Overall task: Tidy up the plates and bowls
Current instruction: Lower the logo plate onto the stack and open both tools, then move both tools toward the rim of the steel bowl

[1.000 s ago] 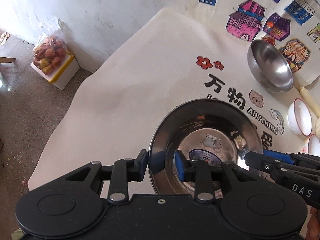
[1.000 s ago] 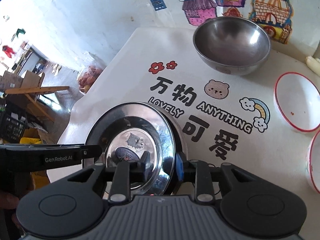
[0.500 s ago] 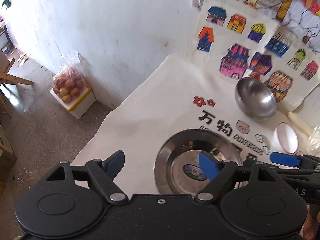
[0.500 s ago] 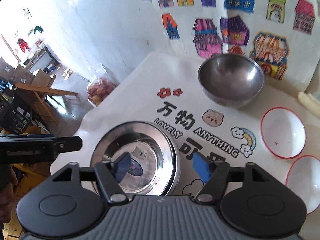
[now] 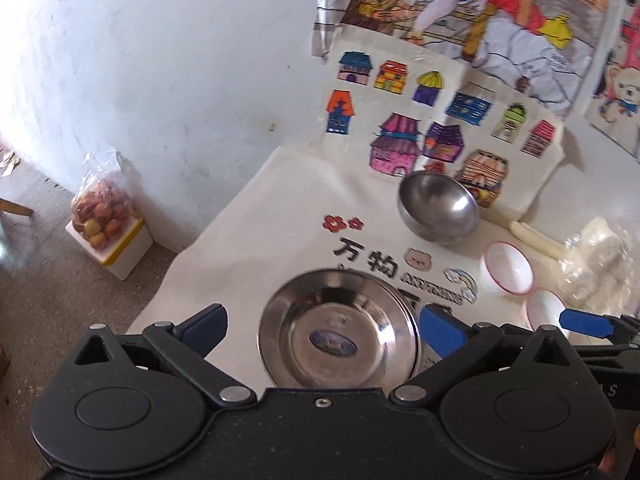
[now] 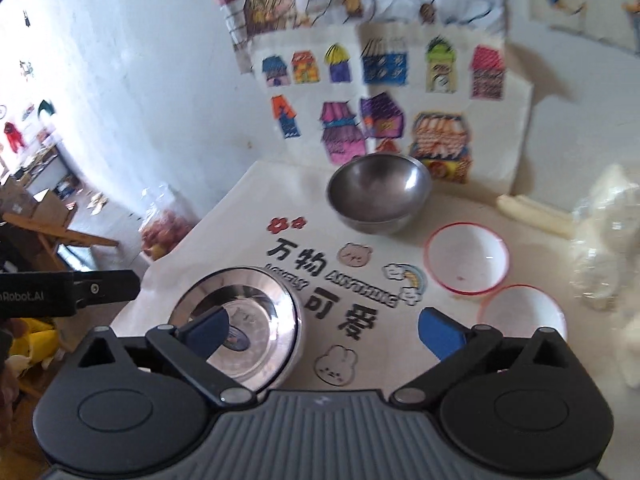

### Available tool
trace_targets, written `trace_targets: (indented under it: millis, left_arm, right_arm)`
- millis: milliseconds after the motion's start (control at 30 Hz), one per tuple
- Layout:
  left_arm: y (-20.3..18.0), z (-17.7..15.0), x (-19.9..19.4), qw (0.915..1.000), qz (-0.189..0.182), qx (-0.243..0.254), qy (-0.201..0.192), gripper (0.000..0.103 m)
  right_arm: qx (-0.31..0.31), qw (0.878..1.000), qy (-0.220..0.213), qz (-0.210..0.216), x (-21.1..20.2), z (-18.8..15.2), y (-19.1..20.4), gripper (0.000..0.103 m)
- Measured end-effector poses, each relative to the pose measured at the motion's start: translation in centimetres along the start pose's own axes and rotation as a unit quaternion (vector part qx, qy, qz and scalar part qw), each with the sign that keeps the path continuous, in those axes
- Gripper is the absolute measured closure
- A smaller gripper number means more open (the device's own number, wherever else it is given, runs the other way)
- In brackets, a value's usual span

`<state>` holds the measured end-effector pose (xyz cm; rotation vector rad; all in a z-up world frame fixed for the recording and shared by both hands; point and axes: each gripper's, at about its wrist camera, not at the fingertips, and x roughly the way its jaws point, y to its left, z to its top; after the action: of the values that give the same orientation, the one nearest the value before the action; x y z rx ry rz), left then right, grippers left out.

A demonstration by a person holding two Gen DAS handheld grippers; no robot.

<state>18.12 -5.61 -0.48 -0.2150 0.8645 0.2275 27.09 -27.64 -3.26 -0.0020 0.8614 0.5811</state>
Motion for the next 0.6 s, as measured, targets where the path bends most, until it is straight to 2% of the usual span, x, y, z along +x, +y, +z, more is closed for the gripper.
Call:
trace_targets:
  millis: [133, 233, 333, 500, 600]
  left_arm:
    - [0.0, -2.7, -1.7, 0.9997, -0.02, 0.015, -0.005, 0.001]
    - [-0.4, -4.6, -3.3, 0.9989, -0.02, 0.04, -0.012, 0.001]
    - [-1.2, -6.1, -4.6, 0.9966, -0.038, 0.068, -0.024, 0.001]
    - [-3.3, -7.0, -5.3, 0.9921, -0.072, 0.099, -0.029, 0.001]
    - [-4.8, -7.1, -5.1, 0.9904, -0.084, 0.108, -0.019, 0.001]
  right_arm:
    - [-0.001, 1.0, 0.009, -0.02, -1.9, -1.7, 0.5, 0.0]
    - [0.0, 0.999, 0.016, -0.039, -3.6, -3.5, 0.9, 0.0]
    - [0.009, 0.999, 0.017, -0.045, -5.4, -5.4, 1.3, 0.0]
    - [0.035, 0.997, 0.011, -0.063, -8.4, -8.0, 1.5, 0.0]
    - [0.044, 0.996, 0.009, -0.073, -9.8, -9.1, 0.8, 0.0]
